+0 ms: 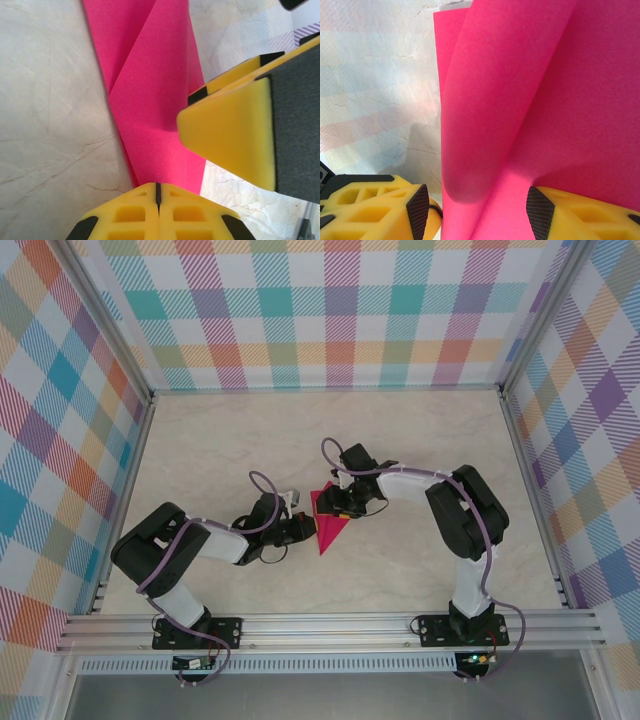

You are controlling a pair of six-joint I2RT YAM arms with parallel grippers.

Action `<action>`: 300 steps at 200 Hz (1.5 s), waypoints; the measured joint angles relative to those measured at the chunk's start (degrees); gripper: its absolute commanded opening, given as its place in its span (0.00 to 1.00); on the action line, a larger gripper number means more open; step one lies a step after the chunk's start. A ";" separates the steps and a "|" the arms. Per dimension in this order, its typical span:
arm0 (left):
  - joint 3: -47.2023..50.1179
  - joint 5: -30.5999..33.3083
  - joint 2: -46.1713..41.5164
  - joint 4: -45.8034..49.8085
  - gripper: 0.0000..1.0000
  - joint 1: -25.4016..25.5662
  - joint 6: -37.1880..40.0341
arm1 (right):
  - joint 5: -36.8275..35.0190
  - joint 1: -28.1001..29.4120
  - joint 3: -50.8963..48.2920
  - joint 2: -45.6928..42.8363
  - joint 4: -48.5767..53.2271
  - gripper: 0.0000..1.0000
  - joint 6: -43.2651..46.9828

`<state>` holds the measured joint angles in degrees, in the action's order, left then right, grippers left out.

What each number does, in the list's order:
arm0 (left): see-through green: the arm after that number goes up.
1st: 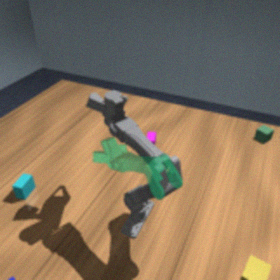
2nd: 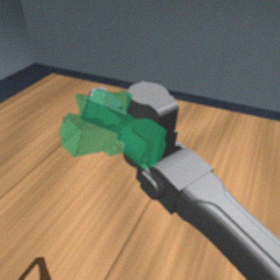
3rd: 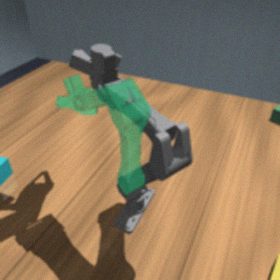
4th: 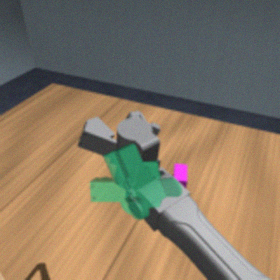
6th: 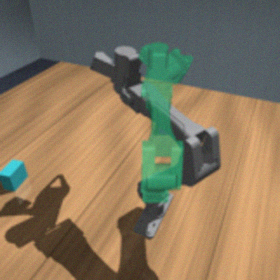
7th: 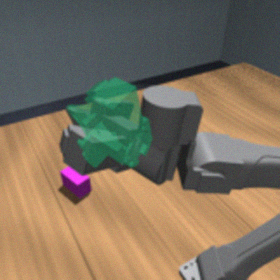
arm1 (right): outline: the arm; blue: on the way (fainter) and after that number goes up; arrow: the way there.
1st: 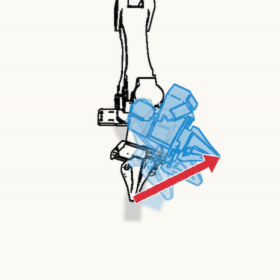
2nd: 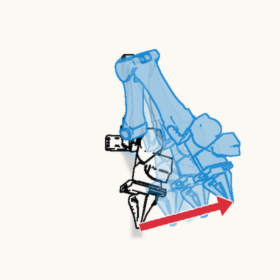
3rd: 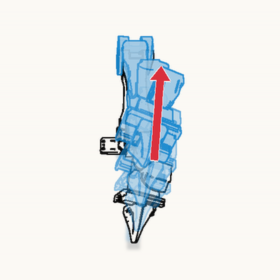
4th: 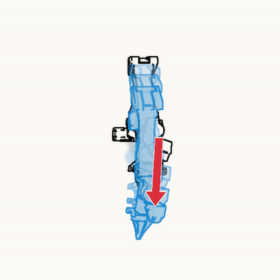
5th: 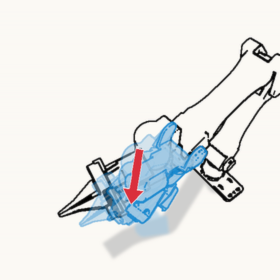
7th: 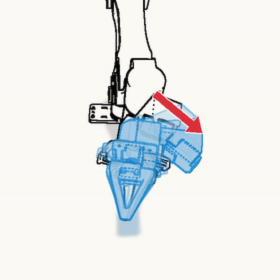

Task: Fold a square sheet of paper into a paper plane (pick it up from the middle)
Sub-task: Fourth fold the wing at the center of the table.

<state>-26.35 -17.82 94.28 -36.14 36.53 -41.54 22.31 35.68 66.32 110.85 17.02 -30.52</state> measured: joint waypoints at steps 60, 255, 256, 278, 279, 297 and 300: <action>-0.33 0.96 0.28 1.73 0.00 0.00 0.66 | 0.04 -0.04 -0.09 0.02 0.15 0.54 1.07; -2.14 1.20 -1.44 3.19 0.00 0.00 0.87 | -4.76 0.70 3.93 2.32 6.23 0.46 -0.26; -2.16 1.20 -1.40 3.21 0.00 0.00 0.87 | -4.76 0.70 3.93 2.32 6.23 0.45 -0.28; -2.91 1.18 -0.20 3.21 0.00 0.00 1.09 | -4.92 0.70 3.91 2.36 6.32 0.42 -0.37; -2.95 1.18 -0.17 3.21 0.00 0.00 1.09 | -4.94 0.70 3.91 2.36 6.32 0.42 -0.37; -3.67 1.18 0.57 3.21 0.00 0.00 1.36 | -5.27 0.70 3.91 2.43 6.49 0.41 -0.52; -3.76 1.18 0.70 3.21 0.00 0.00 1.42 | -5.33 0.70 3.91 2.43 6.49 0.41 -0.52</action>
<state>-30.11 -16.64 94.98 -32.93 36.53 -40.12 16.97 36.38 70.24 113.27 23.51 -31.05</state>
